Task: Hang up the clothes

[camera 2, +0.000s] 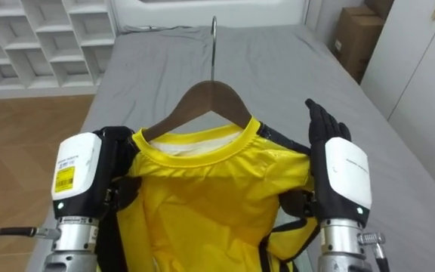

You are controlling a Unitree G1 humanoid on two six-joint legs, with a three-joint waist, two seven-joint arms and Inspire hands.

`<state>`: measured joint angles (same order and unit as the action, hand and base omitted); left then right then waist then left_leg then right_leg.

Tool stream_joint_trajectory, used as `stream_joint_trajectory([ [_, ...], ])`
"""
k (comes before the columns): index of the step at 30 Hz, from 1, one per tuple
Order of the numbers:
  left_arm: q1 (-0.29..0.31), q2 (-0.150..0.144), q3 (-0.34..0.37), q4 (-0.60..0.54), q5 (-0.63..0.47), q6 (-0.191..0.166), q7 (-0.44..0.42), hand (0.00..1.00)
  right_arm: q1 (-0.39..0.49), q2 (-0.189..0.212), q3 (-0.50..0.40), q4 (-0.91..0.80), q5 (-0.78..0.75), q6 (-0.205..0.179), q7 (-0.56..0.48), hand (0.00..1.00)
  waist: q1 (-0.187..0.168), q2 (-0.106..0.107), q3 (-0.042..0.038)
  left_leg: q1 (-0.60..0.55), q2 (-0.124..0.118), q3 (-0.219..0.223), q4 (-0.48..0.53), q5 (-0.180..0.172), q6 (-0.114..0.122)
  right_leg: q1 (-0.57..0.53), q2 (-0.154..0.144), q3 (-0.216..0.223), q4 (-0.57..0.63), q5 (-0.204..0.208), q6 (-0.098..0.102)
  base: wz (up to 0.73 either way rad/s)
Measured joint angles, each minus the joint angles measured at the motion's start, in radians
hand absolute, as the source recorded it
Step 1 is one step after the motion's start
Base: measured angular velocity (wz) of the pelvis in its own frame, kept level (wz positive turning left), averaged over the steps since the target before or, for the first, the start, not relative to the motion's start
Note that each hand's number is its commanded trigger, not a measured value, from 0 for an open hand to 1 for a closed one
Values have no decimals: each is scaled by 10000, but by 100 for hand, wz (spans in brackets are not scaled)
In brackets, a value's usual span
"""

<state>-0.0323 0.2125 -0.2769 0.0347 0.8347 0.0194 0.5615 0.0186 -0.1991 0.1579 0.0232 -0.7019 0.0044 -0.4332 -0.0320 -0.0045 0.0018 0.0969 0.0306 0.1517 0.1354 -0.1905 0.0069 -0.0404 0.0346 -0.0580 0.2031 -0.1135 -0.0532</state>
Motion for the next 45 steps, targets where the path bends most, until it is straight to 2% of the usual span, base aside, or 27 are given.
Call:
stream_joint_trajectory([
  [5,0,22,-10,-18,79,47,1,100,-118,-31,194,25,-241,6,131,0,63,2,2,-13,1,-3,1,0,0,2,-19,-19,-15,0,0,0],
  [15,-21,-8,-10,-19,41,46,1,100,-524,-364,462,44,-1184,23,542,0,85,-16,14,-106,-1,8,4,0,0,-102,-25,-13,-5,-1,1,0],
  [25,-54,38,-17,-20,97,61,-1,100,-891,-360,579,362,-1277,22,742,0,85,-111,76,-139,1,3,3,0,0,-114,-27,-26,-16,-1,1,0],
  [28,-54,43,-25,-19,267,175,-1,100,-1070,-340,631,689,-1275,22,745,0,84,-137,98,-144,2,7,1,0,0,-110,-28,-33,-21,0,1,0],
  [45,-54,6,-185,-20,312,433,0,100,-1197,-334,704,878,-1271,191,783,0,90,-145,100,-130,18,-9,-3,0,0,-17,-12,-37,-166,14,-9,0],
])
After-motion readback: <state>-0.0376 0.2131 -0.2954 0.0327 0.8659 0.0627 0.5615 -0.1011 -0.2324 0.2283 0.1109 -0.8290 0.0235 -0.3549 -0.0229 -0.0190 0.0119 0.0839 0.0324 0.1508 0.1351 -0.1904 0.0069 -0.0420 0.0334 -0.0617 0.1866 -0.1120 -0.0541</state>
